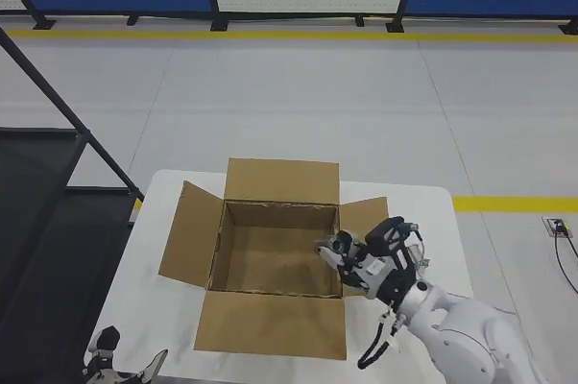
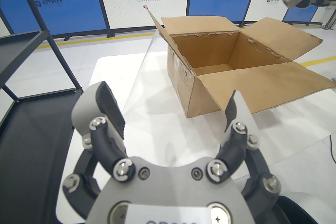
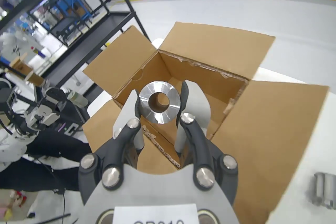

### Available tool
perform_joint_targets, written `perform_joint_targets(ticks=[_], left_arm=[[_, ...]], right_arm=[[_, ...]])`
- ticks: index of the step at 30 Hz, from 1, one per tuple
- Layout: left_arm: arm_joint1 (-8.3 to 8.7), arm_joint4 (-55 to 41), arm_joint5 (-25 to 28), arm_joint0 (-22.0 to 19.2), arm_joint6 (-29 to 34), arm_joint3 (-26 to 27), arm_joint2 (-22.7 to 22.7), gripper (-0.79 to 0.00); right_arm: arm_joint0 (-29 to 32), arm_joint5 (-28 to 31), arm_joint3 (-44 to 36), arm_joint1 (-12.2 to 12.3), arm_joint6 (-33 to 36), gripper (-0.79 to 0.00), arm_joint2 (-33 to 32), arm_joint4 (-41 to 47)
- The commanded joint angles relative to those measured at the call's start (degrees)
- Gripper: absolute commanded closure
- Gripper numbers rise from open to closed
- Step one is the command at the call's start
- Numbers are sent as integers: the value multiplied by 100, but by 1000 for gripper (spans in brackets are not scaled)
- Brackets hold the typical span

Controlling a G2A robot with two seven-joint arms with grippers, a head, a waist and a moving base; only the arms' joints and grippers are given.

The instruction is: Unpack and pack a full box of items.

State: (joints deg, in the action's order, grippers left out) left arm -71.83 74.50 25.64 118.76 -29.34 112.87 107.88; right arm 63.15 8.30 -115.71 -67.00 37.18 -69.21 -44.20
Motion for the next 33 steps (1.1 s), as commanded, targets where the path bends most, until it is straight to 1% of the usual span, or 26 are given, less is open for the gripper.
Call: perform_joint_targets(ticks=[1,3,5,6,8,9,10,12,15,20,22,26,27,28,29,30,31,33], left_arm=[[0,0,0,0,0,0,0,-785],[0,0,0,0,0,0,0,-785],[0,0,0,0,0,0,0,-785],[0,0,0,0,0,0,0,-785],[0,0,0,0,0,0,0,-785],[0,0,0,0,0,0,0,-785],[0,0,0,0,0,0,0,-785],[0,0,0,0,0,0,0,-785],[0,0,0,0,0,0,0,-785],[0,0,0,0,0,0,0,-785],[0,0,0,0,0,0,0,-785],[0,0,0,0,0,0,0,-785],[0,0,0,0,0,0,0,-785],[0,0,0,0,0,0,0,-785],[0,0,0,0,0,0,0,-785],[0,0,0,0,0,0,0,-785],[0,0,0,0,0,0,0,-785],[0,0,0,0,0,0,0,-785]], right_arm=[[-859,-75,535,-96,409,0,634,-172],[-1626,-242,1100,-246,697,0,1282,-303],[-2348,-224,1752,-435,914,0,1932,-260],[-2670,-253,2088,-541,919,0,2203,-189],[-3200,-170,2847,-774,893,0,2735,99],[-3460,-262,3273,-895,913,0,2971,119],[-3699,-505,3670,-1026,926,0,3238,-25],[-4038,-550,4289,-1314,860,0,3711,96],[-4418,-715,5248,-1725,758,0,4233,130],[-4755,-842,6482,-2343,708,0,4737,303],[-4824,-858,6848,-2556,662,0,4834,393],[-4940,-765,7568,-2899,646,0,4946,509],[-4949,-680,7708,-2976,712,-49,4951,603],[-4975,-553,7853,-3047,790,-157,4937,721],[-5007,-509,8006,-3110,754,-234,4939,738],[-5020,-486,8142,-3172,745,-271,4957,733],[-5033,-478,8266,-3232,750,-354,4975,723],[-5051,-427,8472,-3343,718,-391,4975,759]])
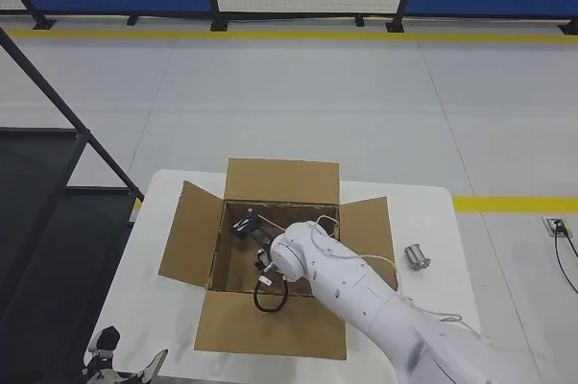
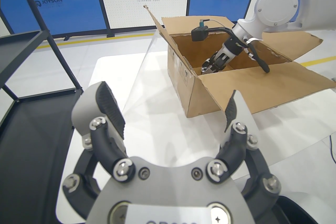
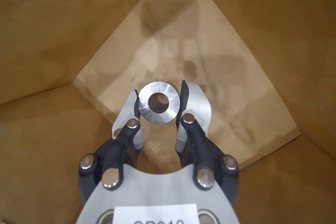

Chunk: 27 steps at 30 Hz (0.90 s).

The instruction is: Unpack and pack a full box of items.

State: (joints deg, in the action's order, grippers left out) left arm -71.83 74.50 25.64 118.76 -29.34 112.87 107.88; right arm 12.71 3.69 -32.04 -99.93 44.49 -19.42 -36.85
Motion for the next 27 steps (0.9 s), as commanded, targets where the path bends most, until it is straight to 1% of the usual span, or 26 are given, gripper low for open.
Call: perform_joint_targets(ticks=[1,3,6,7,10,13,15,16,17,19,20,22,25,27], left_arm=[[0,0,0,0,0,0,0,-785],[0,0,0,0,0,0,0,-785],[0,0,0,0,0,0,0,-785],[0,0,0,0,0,0,0,-785],[0,0,0,0,0,0,0,-785],[0,0,0,0,0,0,0,-785],[0,0,0,0,0,0,0,-785],[0,0,0,0,0,0,0,-785],[0,0,0,0,0,0,0,-785],[0,0,0,0,0,0,0,-785],[0,0,0,0,0,0,0,-785],[0,0,0,0,0,0,0,-785],[0,0,0,0,0,0,0,-785],[0,0,0,0,0,0,0,-785]], right_arm=[[-27,73,207,-96,-34,-443,-5,26],[-63,142,369,-180,-73,-613,-13,25],[-108,210,547,-268,-168,-720,-57,38],[-124,218,602,-287,-189,-739,-76,40],[-148,275,722,-326,-203,-767,-125,29],[-175,408,735,-327,-329,-757,-225,75],[-204,540,710,-296,-414,-690,-315,113],[-209,612,695,-270,-465,-668,-365,131],[-205,737,653,-239,-501,-671,-419,161],[-215,941,532,-143,-556,-686,-535,156],[-209,1004,469,-112,-574,-711,-570,152],[-170,1129,260,1,-625,-736,-680,107],[-16,1227,-257,224,-727,-767,-882,-25],[159,1289,-765,422,-746,-785,-1061,-169]])
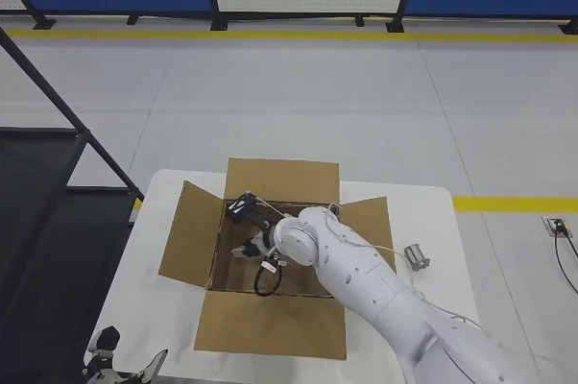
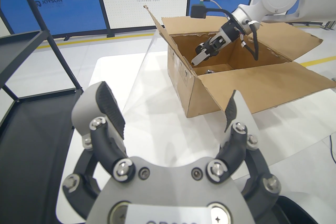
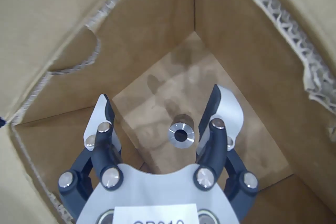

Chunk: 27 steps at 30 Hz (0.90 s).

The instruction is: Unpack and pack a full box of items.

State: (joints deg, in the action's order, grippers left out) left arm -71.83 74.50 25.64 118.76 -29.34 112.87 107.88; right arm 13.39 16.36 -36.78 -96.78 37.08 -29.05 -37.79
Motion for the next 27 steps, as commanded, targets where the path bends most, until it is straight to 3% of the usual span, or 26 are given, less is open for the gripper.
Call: perform_joint_targets(ticks=[1,5,10,18,22,25,27], left_arm=[[0,0,0,0,0,0,0,-785],[0,0,0,0,0,0,0,-785],[0,0,0,0,0,0,0,-785],[0,0,0,0,0,0,0,-785],[0,0,0,0,0,0,0,-785],[0,0,0,0,0,0,0,-785],[0,0,0,0,0,0,0,-785]], right_arm=[[203,11,-592,221,2,-785,-213,-168],[903,-300,-2161,756,202,-785,-870,-763],[2283,-866,-4550,1369,451,-785,-2060,-1808],[4725,-2177,-7650,1880,-253,-785,-4269,-3506],[5634,-2575,-8253,1973,-545,-785,-5352,-3559],[6001,-2903,-8177,1998,-588,-785,-5958,-3469],[6079,-2722,-7917,2025,-503,-785,-6285,-3256]])
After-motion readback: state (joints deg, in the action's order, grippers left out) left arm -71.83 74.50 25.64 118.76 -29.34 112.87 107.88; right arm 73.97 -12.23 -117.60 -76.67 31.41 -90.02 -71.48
